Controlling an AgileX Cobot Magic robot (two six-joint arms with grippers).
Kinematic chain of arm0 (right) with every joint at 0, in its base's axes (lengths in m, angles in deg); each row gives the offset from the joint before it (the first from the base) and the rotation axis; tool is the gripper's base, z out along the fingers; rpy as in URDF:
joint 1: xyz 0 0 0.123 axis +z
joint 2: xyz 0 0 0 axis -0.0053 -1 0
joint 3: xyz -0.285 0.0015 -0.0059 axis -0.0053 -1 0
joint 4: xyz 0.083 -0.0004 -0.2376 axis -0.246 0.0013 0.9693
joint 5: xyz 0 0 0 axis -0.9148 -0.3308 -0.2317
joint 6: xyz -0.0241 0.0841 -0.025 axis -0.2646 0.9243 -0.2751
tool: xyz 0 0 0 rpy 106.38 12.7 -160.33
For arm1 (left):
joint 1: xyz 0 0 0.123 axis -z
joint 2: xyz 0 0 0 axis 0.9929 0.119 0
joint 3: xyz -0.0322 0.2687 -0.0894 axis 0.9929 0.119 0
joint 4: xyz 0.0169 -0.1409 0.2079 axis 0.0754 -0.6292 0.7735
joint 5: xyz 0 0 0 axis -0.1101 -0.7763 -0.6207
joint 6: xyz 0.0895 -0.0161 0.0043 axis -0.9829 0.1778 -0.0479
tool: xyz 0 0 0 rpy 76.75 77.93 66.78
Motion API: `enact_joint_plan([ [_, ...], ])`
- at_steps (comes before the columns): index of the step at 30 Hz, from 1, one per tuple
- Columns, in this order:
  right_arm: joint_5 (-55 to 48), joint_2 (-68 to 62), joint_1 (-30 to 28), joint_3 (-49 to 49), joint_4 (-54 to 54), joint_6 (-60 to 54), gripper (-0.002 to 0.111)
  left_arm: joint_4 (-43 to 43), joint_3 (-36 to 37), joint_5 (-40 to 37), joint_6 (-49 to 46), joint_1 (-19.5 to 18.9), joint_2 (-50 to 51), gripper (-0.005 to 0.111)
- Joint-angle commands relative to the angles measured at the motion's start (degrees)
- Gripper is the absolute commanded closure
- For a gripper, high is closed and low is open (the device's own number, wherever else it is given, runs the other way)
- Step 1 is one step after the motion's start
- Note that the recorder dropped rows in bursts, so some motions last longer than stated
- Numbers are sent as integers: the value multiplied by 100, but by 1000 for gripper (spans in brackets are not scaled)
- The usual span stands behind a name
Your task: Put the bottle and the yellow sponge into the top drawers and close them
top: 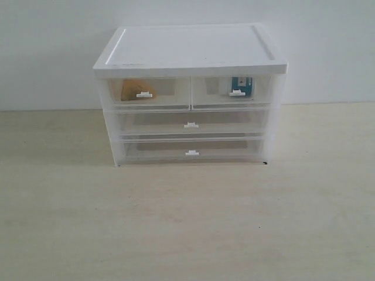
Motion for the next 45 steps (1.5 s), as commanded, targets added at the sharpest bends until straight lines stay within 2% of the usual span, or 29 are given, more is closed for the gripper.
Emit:
enact_joint_plan([
  [1,-332,-19,3,-28,1042,431,108,-9,22,-5,-50,-13,-16,103],
  [5,-222,-19,3,-28,2978,2112,108,-9,22,-5,-50,-13,-16,103],
  [8,157,-19,3,-110,4908,4162,108,-9,22,-5,-50,-13,-16,103],
  [13,1734,-19,3,-831,7567,7955,108,-9,22,-5,-50,-13,-16,103],
  [16,2299,-19,3,-1338,8622,9073,108,-9,22,-5,-50,-13,-16,103],
  [18,2434,-19,3,-1359,8854,9251,108,-9,22,-5,-50,-13,-16,103],
  [19,2108,-19,3,-1359,8867,9196,108,-9,22,-5,-50,-13,-16,103],
  [23,2014,-19,3,-1359,9109,9146,108,-9,22,-5,-50,-13,-16,103],
  [32,1295,-19,-2,-1359,10394,9145,108,-9,22,-5,-50,-13,-16,103],
  [38,785,-19,-2,-1359,10406,8750,108,-9,22,-5,-50,-13,-16,103],
  [45,-668,-19,-2,-1359,10315,8858,108,-9,22,-5,-50,-13,-16,103],
])
